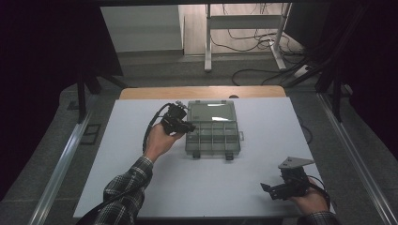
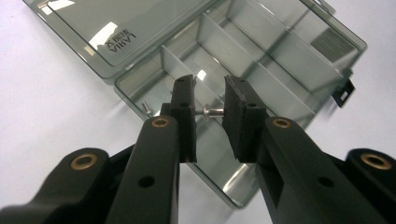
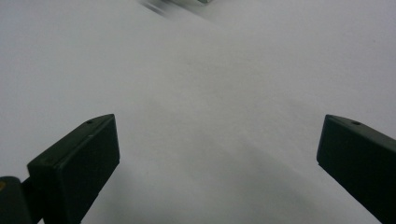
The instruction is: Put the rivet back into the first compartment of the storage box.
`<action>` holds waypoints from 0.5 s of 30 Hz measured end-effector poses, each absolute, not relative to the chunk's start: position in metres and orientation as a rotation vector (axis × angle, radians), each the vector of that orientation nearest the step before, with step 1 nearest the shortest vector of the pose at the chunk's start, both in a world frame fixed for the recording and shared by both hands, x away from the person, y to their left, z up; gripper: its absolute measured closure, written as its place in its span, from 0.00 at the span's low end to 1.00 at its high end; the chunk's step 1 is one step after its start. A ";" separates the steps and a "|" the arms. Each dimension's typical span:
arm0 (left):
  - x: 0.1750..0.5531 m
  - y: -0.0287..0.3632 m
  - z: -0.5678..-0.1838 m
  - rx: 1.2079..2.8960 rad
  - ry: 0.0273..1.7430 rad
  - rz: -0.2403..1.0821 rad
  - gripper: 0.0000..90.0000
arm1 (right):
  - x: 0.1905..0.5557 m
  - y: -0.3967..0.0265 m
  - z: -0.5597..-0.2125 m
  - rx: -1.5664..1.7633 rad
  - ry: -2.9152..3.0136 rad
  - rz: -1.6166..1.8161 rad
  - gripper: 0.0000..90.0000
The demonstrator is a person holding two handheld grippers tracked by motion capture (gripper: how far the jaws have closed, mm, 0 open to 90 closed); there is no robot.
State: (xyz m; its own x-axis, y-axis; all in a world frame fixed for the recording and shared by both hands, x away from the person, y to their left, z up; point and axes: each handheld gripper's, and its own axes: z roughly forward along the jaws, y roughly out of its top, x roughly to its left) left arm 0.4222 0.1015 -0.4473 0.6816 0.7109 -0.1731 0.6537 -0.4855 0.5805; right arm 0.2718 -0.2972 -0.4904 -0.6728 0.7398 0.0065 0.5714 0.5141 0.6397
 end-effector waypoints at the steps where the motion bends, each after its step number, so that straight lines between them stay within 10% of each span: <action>1: 0.424 0.101 -0.448 2.266 1.049 0.121 0.83 | 0.272 -0.297 -0.491 1.105 2.492 0.904 0.00; 15: 0.444 0.094 -0.472 2.272 1.116 0.126 0.81 | 0.272 -0.297 -0.491 1.095 2.502 0.897 0.00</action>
